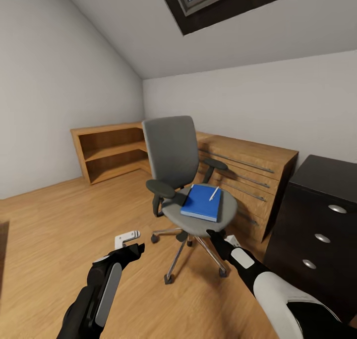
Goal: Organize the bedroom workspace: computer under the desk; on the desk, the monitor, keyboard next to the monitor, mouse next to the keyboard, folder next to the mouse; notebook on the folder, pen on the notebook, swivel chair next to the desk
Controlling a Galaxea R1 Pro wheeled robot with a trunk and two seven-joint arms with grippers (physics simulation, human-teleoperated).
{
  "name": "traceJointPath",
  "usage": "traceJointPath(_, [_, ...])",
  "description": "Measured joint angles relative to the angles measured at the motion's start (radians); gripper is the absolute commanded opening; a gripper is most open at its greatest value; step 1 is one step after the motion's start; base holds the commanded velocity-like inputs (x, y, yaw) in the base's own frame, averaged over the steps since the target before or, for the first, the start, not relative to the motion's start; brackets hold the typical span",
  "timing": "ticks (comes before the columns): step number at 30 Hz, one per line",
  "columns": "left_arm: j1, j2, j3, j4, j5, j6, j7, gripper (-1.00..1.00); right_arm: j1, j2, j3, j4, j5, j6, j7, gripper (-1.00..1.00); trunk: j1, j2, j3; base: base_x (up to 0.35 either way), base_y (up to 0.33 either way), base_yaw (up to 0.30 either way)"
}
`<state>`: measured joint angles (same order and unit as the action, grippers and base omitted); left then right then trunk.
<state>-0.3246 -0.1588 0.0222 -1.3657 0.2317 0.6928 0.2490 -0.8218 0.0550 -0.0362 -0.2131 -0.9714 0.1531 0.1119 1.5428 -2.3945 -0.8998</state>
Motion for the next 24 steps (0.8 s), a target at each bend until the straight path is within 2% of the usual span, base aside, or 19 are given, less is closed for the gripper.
traceJointPath(8, [0.000,0.000,0.000,0.000,0.000,0.000,0.000,1.00,0.000,0.000,0.000,0.000,0.003,-0.007,0.010,1.00,0.000,0.000,0.000,-0.026,0.000,0.000])
traceJointPath(15, [0.000,0.000,0.000,0.001,0.001,0.000,-0.001,1.00,0.000,0.000,0.001,0.000,0.005,-0.009,0.013,1.00,0.000,0.000,0.000,-0.266,0.000,0.000])
traceJointPath(18, [0.000,0.000,-0.001,0.001,0.000,-0.001,0.000,1.00,0.000,0.000,0.001,0.000,0.006,-0.028,0.012,1.00,0.000,0.000,0.000,-0.090,0.000,0.000])
traceJointPath(19, [0.000,0.000,-0.001,-0.001,0.000,-0.001,0.000,1.00,0.000,0.000,0.002,0.001,0.007,-0.057,0.012,1.00,0.000,0.000,0.000,-0.026,0.000,0.000])
traceJointPath(20, [0.000,0.000,-0.001,-0.002,0.000,-0.001,0.000,1.00,0.000,0.000,0.002,0.003,0.008,-0.086,0.011,1.00,-0.004,0.007,0.003,-0.021,0.000,0.000])
traceJointPath(24, [0.000,0.000,-0.001,0.002,0.000,-0.001,0.000,1.00,0.000,0.000,0.003,0.006,0.011,-0.111,0.010,1.00,-0.019,0.035,0.016,-0.011,0.000,0.000])
